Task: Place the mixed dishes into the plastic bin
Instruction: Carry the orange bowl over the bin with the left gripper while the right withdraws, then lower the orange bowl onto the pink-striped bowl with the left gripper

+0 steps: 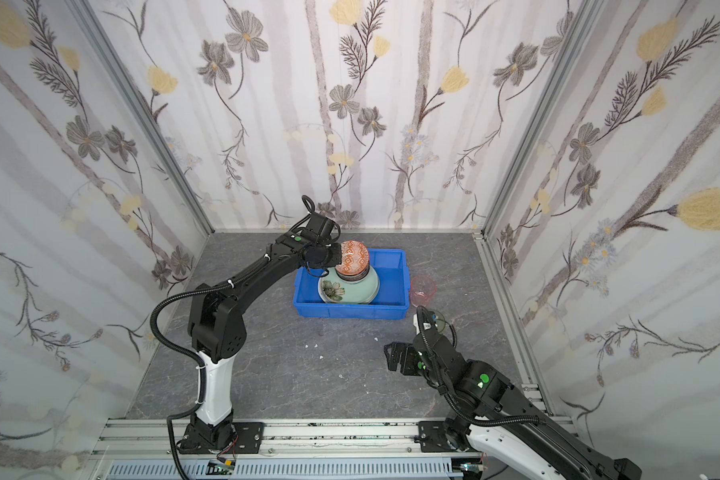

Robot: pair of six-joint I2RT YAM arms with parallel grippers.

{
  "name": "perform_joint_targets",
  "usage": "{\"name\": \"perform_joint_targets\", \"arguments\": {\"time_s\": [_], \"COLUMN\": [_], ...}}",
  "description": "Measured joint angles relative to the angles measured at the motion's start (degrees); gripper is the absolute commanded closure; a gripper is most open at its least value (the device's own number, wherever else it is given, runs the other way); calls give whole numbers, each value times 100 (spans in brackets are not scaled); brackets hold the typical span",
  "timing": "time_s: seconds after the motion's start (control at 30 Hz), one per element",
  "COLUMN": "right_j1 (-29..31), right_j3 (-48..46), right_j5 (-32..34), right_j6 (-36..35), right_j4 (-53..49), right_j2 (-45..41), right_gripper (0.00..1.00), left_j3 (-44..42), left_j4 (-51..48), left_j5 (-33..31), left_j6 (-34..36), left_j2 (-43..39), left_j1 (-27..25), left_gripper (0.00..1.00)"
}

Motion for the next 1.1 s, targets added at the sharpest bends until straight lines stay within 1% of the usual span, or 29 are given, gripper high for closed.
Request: {"name": "perform_joint_targets", "arguments": {"time_s": [0.57,0.7,0.9,1.1], "right_j1": [-4,-7,-11,-15], "right_j3": [-203,-225,-247,-243], "right_j5": [42,44,44,42], "right_j6": [166,214,273,293], "right_j4": [-216,-225,-227,-227], "right_j2": [-251,-317,-380,-365], "right_gripper": [0,0,0,0], "left_j3": [341,374,321,192], "left_j4": [66,90,92,103], "left_j5": [61,68,68,46], "left_j6": [-22,-22,-17,4], "left_j2": [378,415,396,293], "left_j1": [37,46,52,55], "left_gripper": [100,89,79,72]}}
